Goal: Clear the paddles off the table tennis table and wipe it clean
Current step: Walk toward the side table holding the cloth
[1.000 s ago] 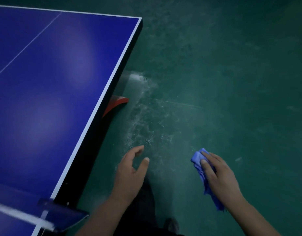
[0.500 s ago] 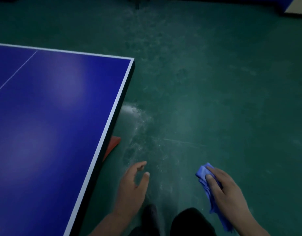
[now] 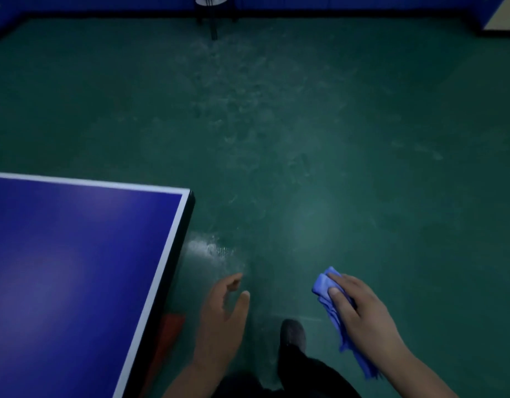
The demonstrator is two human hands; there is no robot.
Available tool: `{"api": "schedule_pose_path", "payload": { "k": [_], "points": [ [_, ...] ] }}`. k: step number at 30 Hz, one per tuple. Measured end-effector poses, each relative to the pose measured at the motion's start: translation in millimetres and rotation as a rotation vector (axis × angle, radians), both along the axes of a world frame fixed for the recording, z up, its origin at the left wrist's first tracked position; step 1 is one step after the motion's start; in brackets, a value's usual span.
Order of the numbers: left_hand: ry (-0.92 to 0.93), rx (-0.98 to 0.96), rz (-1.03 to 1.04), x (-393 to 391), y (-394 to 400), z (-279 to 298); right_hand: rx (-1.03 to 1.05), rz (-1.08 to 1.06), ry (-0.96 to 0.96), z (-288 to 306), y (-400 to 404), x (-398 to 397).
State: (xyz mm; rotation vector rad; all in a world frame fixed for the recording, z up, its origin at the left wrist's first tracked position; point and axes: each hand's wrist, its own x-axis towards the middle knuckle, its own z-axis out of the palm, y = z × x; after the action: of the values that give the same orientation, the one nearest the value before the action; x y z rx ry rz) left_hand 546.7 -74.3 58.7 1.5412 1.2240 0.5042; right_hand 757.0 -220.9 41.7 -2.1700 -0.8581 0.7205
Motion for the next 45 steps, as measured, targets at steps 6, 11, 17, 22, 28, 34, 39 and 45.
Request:
{"api": "schedule_pose_path", "payload": {
  "k": [6,11,17,22,28,34,39,45],
  "points": [
    [0.003,0.062,0.088,82,146,16,0.007,0.202,-0.004,19,173,106],
    [-0.029,0.022,0.270,140,271,-5,0.017,0.294,-0.013,0,326,177],
    [-0.083,0.012,0.354,219,461,-29,-0.001,0.253,-0.029,3,517,255],
    [-0.101,0.039,0.207,304,623,-20,0.017,0.227,-0.054,22,658,334],
    [-0.123,0.079,0.163,412,787,-31,0.032,0.120,-0.052,10,803,439],
    [-0.107,0.020,0.225,519,942,-49,0.020,0.110,-0.031,-11,977,552],
    [-0.063,0.078,0.246,579,1092,-19,0.003,0.223,-0.027,5,1142,625],
    [-0.086,0.094,0.379,617,1268,-18,0.021,0.351,-0.050,11,1352,683]
  ]
}}
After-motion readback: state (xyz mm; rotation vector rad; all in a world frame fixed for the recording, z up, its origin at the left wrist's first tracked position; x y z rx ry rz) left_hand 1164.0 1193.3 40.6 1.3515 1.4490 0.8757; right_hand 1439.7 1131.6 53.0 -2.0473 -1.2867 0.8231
